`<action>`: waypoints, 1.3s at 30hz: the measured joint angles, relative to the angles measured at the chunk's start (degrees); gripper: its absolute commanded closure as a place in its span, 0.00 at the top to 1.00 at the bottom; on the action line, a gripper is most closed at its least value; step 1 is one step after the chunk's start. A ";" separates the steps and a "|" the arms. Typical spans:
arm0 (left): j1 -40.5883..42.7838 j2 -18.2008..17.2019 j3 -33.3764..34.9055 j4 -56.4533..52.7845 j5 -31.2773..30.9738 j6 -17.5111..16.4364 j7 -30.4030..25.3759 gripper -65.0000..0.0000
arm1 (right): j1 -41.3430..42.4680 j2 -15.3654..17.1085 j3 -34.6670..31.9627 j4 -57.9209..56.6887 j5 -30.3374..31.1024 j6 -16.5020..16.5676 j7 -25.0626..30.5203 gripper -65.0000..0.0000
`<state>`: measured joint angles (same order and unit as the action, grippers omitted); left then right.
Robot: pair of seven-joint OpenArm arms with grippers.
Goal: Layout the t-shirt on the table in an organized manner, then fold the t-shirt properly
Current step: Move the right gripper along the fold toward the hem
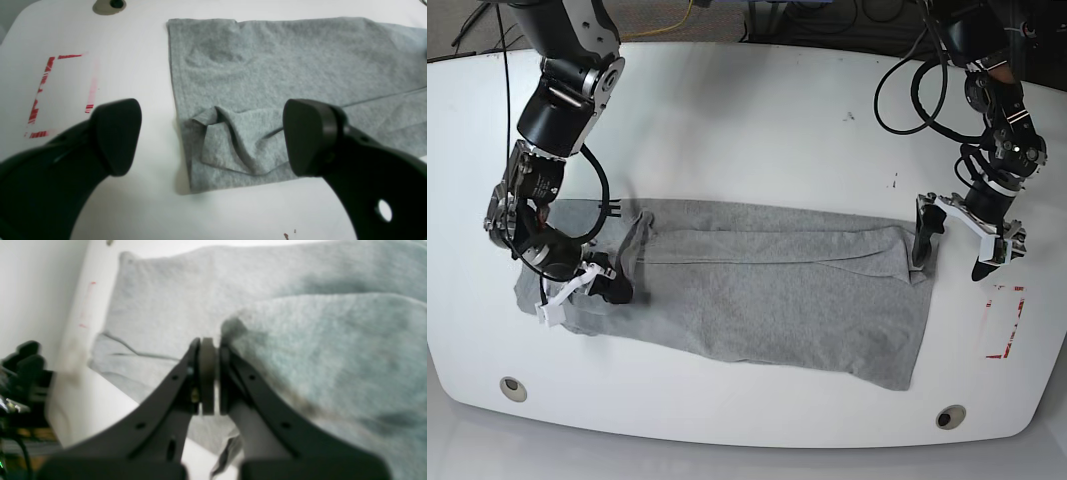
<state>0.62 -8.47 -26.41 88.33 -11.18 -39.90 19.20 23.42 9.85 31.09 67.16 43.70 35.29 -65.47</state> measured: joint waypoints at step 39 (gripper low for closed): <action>0.00 0.22 2.58 0.00 5.60 -0.09 0.02 1.00 | 13.64 2.73 -17.29 -26.60 -7.52 -1.88 25.40 0.92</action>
<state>0.62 -8.25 -23.83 88.33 -5.58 -39.99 19.22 37.06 12.58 13.80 40.56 36.18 33.41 -40.07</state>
